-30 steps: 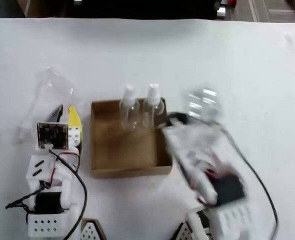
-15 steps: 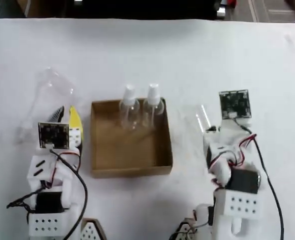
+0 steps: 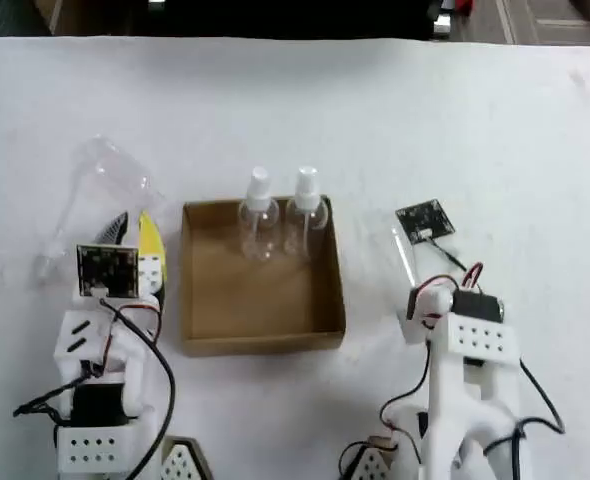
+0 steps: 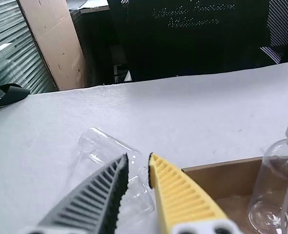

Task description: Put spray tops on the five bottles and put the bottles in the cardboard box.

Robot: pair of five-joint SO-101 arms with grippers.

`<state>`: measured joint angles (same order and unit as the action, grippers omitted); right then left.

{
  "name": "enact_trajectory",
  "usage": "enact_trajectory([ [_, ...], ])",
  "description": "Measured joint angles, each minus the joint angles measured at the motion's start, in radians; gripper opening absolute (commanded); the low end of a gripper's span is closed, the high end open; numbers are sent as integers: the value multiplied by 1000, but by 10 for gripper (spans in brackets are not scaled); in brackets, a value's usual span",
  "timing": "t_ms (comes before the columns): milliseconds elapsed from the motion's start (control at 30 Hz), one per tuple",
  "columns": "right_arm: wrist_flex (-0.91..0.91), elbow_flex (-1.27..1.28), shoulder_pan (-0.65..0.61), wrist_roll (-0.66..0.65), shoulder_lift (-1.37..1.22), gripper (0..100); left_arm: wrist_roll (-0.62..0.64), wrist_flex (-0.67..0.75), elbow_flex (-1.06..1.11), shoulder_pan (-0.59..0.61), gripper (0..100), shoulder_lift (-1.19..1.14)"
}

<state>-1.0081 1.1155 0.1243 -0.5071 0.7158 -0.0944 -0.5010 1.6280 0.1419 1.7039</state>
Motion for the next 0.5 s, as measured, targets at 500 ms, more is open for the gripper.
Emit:
enact_trajectory([
  [500,206,2,-3,49,-170,19,0,0,0,0,72,0],
])
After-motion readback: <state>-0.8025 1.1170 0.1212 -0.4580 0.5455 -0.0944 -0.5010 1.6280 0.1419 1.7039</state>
